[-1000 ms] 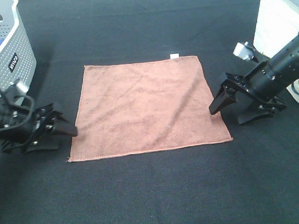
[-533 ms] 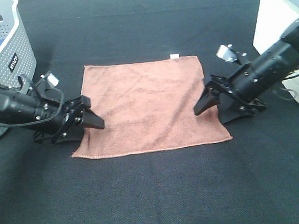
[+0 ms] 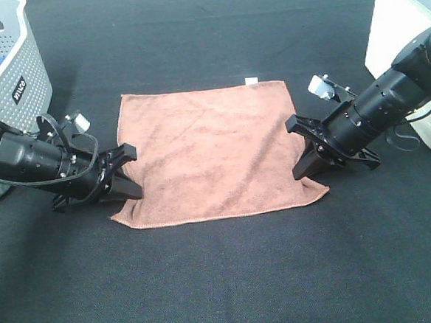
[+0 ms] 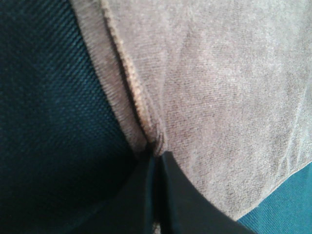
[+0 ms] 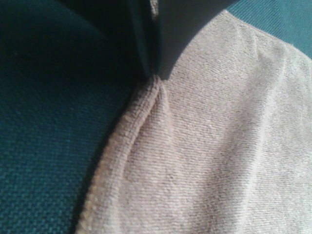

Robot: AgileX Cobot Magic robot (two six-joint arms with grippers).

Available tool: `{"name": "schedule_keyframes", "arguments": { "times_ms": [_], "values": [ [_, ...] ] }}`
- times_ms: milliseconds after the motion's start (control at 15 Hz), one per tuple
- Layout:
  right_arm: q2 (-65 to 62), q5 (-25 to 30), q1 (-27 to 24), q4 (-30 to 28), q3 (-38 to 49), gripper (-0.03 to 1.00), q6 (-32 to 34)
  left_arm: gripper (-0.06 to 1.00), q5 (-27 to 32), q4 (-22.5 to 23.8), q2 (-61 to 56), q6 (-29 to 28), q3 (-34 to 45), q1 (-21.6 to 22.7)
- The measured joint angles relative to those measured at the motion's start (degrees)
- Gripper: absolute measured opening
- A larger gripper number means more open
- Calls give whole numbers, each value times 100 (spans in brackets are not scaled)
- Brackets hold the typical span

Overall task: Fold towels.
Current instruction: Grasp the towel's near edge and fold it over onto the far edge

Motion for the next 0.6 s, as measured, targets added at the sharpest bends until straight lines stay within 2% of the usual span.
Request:
{"name": "schedule_keyframes", "arguments": {
  "times_ms": [133, 333, 467, 600],
  "values": [
    [-74, 69, 11, -201, -11, 0, 258, 0, 11, 665, -120, -481, 0, 0],
    [-435, 229, 23, -556, 361, 0, 464, 0, 155, 2080, -435, -1616, 86, 0],
    [-779, 149, 29, -579, 825, 0, 504, 0, 246, 2384, -728, -1902, 447, 0],
    [-1037, 155, 40, -579, 1278, 0, 550, 0, 281, 2435, -1031, -1954, 882, -6]
  ]
}}
